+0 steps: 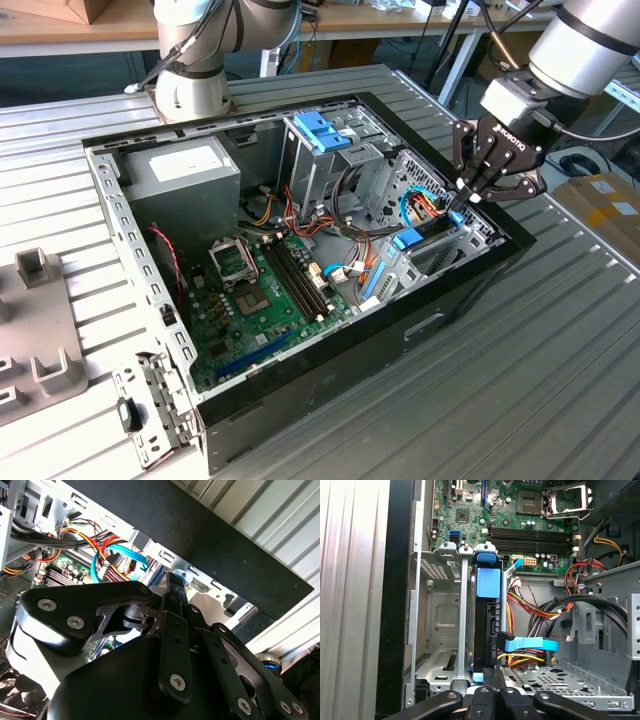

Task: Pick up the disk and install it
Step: 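Insert the second disk wire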

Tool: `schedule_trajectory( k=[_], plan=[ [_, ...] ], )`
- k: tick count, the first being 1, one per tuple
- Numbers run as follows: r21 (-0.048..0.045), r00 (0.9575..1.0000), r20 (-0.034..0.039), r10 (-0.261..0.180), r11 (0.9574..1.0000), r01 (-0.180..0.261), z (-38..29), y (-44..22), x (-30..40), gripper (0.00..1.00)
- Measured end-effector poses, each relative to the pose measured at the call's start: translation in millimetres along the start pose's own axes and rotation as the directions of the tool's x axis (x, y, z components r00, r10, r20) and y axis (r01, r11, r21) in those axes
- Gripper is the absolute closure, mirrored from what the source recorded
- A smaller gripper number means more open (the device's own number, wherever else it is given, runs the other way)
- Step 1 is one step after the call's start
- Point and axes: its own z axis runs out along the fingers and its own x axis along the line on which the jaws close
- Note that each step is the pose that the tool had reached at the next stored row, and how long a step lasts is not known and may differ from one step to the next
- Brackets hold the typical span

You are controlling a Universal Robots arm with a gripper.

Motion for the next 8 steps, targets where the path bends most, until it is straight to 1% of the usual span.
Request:
schedule_trajectory(
  k=[8],
  plan=[
    [0.0001, 1.0, 0.0, 0.0, 1.0, 0.0, 0.0, -0.1, 0.0, 0.89]
  ],
)
